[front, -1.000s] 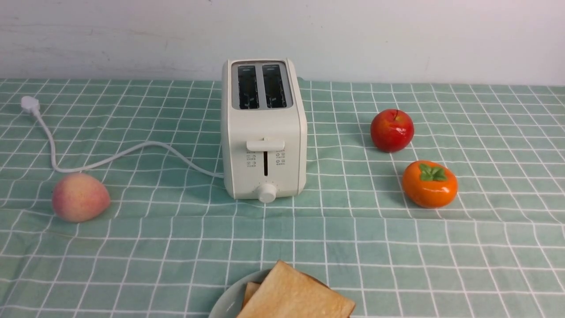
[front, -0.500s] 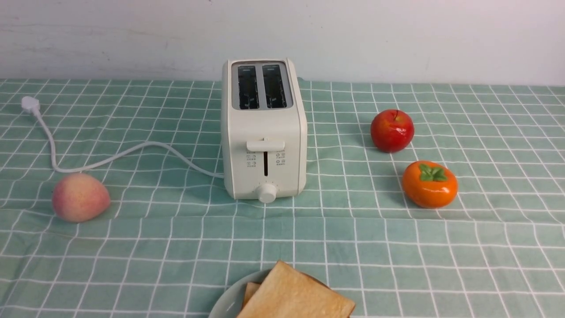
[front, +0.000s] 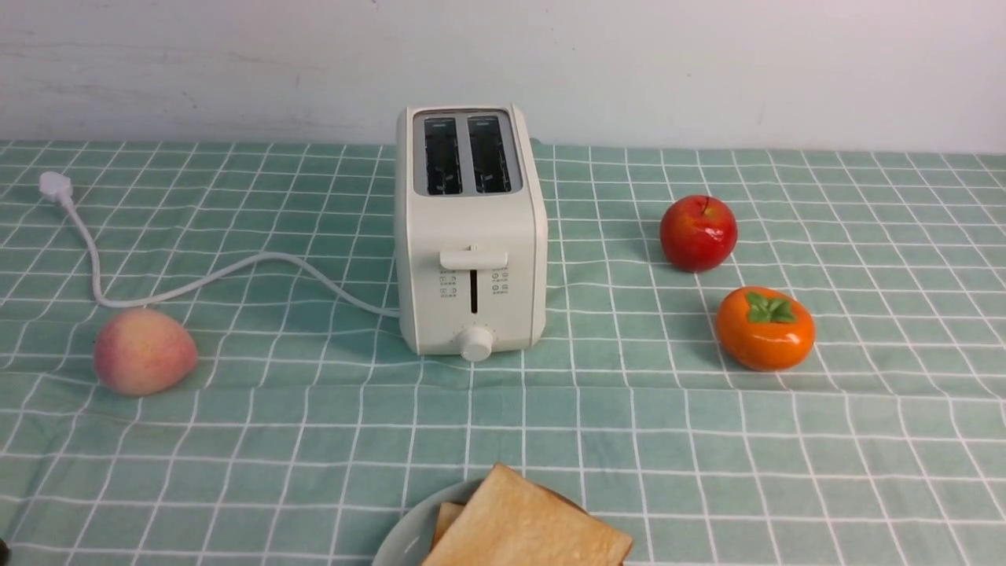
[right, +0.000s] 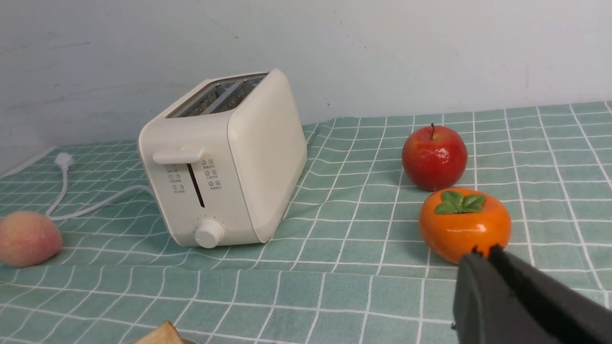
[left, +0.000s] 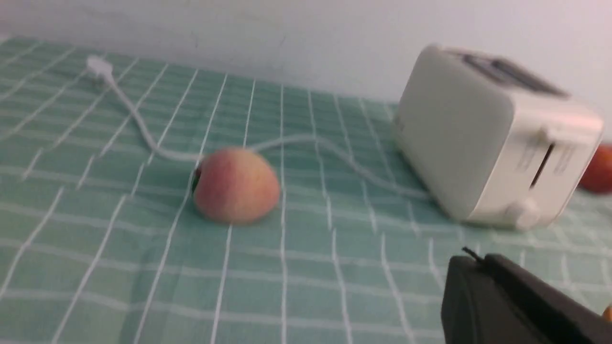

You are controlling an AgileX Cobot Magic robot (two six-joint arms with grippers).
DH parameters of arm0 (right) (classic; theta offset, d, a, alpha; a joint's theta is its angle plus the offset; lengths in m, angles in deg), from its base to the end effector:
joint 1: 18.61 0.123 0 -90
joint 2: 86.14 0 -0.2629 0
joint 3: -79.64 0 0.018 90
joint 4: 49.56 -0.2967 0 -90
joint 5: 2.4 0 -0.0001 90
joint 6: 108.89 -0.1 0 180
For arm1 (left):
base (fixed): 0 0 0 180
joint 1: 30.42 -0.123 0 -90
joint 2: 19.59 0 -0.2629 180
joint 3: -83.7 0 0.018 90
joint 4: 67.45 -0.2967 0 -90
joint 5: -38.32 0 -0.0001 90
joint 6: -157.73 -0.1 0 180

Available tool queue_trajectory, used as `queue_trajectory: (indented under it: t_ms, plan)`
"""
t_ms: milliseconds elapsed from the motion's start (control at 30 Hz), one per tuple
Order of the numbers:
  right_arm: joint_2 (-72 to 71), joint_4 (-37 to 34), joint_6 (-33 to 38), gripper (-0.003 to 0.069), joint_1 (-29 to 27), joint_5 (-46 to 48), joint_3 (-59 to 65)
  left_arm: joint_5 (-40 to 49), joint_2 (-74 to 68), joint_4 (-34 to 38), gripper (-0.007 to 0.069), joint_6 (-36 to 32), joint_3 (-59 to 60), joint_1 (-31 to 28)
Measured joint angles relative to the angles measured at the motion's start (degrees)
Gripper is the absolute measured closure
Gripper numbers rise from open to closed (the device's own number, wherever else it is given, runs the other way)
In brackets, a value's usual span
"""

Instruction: Take toasted bread from bread machine on blue coffee table place on plate.

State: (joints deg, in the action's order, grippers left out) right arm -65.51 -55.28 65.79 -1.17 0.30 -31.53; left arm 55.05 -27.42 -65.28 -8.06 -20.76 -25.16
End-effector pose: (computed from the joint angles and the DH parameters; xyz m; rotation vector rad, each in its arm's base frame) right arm 0.1433 0.0455 0.2326 -0.0943 1.6193 0.3879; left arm 0.1300 -0.0131 0.1933 -0.1607 1.7480 -0.2843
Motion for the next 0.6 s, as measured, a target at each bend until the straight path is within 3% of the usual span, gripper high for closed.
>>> queue_trajectory:
  t_ms: [200, 467, 600]
  plan:
    - [0.0, 0.0, 0.0, 0.0644, 0.0, -0.06, 0.06, 6.89, 0.0, -2.9, 0.063, 0.53, 2.72, 0.0]
    - [0.0, 0.06, 0.0, 0.0635, 0.0, -0.01, 0.11, 7.02, 0.0, -3.41, 0.0624, -1.06, 2.72, 0.0]
    - [0.0, 0.18, -0.06, 0.0629, 0.0, -0.01, 0.11, 7.07, 0.0, -3.07, 0.0623, -5.04, 2.72, 0.0]
